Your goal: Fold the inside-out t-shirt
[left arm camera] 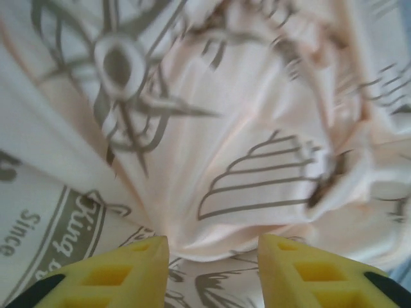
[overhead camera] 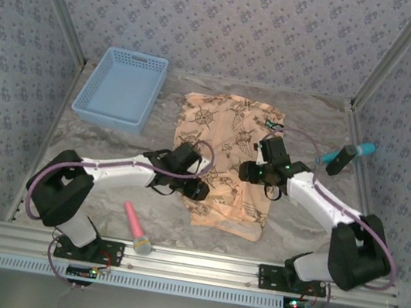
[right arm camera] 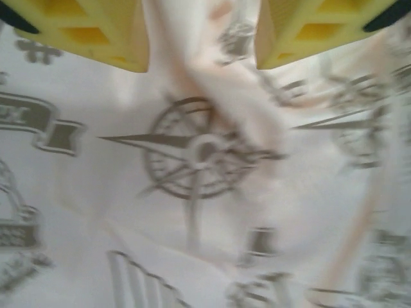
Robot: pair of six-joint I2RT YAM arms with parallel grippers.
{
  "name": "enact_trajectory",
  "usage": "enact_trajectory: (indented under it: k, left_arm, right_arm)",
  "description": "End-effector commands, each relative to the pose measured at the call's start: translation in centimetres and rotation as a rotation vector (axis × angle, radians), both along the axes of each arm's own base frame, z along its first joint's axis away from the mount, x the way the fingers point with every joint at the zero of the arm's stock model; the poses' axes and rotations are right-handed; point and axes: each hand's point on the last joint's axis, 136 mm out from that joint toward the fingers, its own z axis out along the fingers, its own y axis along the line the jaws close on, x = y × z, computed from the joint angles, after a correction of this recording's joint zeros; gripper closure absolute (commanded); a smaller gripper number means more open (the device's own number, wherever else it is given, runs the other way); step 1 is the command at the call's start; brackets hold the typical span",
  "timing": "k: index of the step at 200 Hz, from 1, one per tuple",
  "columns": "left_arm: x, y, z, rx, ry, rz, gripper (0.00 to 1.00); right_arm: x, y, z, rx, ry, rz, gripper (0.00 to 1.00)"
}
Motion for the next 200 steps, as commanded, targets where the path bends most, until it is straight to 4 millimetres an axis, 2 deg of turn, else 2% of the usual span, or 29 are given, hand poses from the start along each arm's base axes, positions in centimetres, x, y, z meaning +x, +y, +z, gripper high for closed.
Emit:
enact_trajectory:
  k: [1,22,38,47,59,67,98,115,129,163,166,183,200]
  left_arm:
    - [2.2,-1.8,3.5,-0.068,-0.063,-0.017,0.56]
    - [4.2,-2.5,3.3,-0.079,-0.085,-0.029,0.56]
    - [5.5,-2.6,2.4,-0.09,-0.092,-0.038,0.56]
    - [6.0,-2.5,2.0,-0.085,-0.105,-0.045,0.54]
    - [6.5,-2.7,1.7,-0.083,-0.124,-0.053,0.52]
    - [6.7,-2.9,1.6,-0.088,-0.138,-0.066,0.51]
    - [7.5,-3.9,0.9,-0.103,-0.194,-0.106,0.44]
    - [8.2,-4.3,0.3,-0.087,-0.214,-0.126,0.43]
    - [8.7,-4.8,-0.1,-0.086,-0.222,-0.14,0.42]
    - [9.1,-6.5,-1.0,-0.117,-0.228,-0.204,0.38]
    - [9.1,-6.6,-1.1,-0.119,-0.226,-0.209,0.38]
    - [9.3,-7.2,-1.7,-0.128,-0.233,-0.229,0.37]
    - [9.5,-7.7,-2.0,-0.129,-0.233,-0.24,0.36]
  right_arm:
    - [-2.2,1.9,1.0,0.051,0.019,0.069,0.58]
    - [-2.5,3.7,-0.9,0.085,0.062,0.066,0.69]
    - [-2.2,4.2,-3.0,0.07,0.079,0.046,0.72]
    - [-1.7,4.1,-4.0,0.043,0.071,0.029,0.7]
    - [-0.9,3.6,-5.1,-0.012,0.056,0.009,0.62]
    - [-0.2,3.0,-5.4,-0.062,0.036,-0.005,0.59]
    - [2.3,1.7,-4.9,-0.106,-0.01,-0.055,0.62]
    - [3.2,1.3,-5.1,-0.114,-0.016,-0.069,0.7]
    - [3.5,1.4,-5.5,-0.134,-0.019,-0.051,0.74]
    - [3.3,1.4,-6.2,-0.157,-0.026,-0.026,0.74]
    - [3.3,1.4,-6.2,-0.152,-0.025,-0.025,0.75]
    - [2.9,2.1,-6.3,-0.088,-0.009,0.006,1.0]
    - [2.2,3.4,-5.3,0.007,-0.004,0.061,1.0]
